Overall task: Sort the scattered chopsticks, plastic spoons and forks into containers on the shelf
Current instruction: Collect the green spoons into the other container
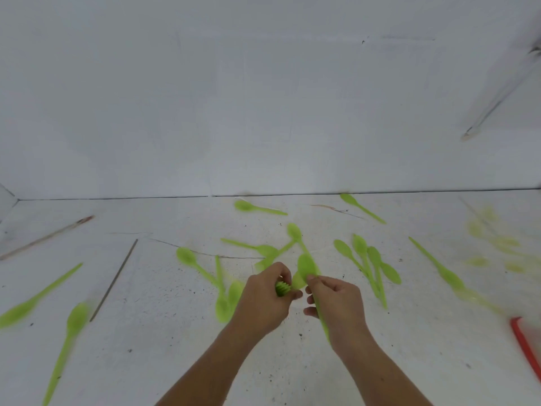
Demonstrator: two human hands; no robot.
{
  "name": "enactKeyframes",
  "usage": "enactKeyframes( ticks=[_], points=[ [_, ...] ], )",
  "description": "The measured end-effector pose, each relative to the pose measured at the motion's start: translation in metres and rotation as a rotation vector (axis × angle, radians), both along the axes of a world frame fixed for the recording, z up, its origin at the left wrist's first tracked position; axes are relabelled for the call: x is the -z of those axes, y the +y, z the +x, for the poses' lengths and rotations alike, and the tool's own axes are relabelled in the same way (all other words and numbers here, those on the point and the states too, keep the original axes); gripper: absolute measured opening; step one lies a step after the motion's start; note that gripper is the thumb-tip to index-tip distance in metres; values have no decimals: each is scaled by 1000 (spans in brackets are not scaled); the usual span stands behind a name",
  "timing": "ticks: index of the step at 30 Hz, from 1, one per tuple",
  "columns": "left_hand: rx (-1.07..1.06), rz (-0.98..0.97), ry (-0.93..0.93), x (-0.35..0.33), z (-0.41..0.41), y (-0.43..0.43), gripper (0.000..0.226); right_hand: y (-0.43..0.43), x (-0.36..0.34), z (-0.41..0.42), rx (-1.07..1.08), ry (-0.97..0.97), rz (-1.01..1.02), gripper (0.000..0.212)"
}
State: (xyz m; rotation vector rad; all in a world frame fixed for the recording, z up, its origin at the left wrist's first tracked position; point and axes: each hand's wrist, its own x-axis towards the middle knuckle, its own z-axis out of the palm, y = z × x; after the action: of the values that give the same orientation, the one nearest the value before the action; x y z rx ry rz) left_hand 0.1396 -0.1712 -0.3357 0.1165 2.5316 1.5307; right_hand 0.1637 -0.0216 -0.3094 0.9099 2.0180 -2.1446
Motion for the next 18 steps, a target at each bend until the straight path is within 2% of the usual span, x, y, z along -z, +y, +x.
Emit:
enactKeyframes(
  ticks=[2, 5, 7, 9, 11, 14, 18],
  points=[
    [-35, 137, -99, 0, 8, 5, 35, -10, 8, 4, 65, -22, 23, 19],
    [-99, 304, -221, 3, 16, 9, 57, -17, 14, 7, 173, -2, 38, 18],
    [-162, 447, -312, 5, 20, 11, 50, -20, 15, 6, 205, 24, 71, 10],
    [-249, 574, -397, 8, 24, 13, 36, -23, 17, 3, 210, 24, 61, 18],
    [-317, 657, -444, 14, 27, 15, 27, -25, 18, 0, 216, -12, 28, 17],
    [-349, 697, -463, 19, 28, 21, 18, -28, 12, -6, 273, -129, -167, 6],
    [-269, 588, -436, 21, 22, 19, 4, -27, 15, -19, 306, -288, -491, 4]
  ],
)
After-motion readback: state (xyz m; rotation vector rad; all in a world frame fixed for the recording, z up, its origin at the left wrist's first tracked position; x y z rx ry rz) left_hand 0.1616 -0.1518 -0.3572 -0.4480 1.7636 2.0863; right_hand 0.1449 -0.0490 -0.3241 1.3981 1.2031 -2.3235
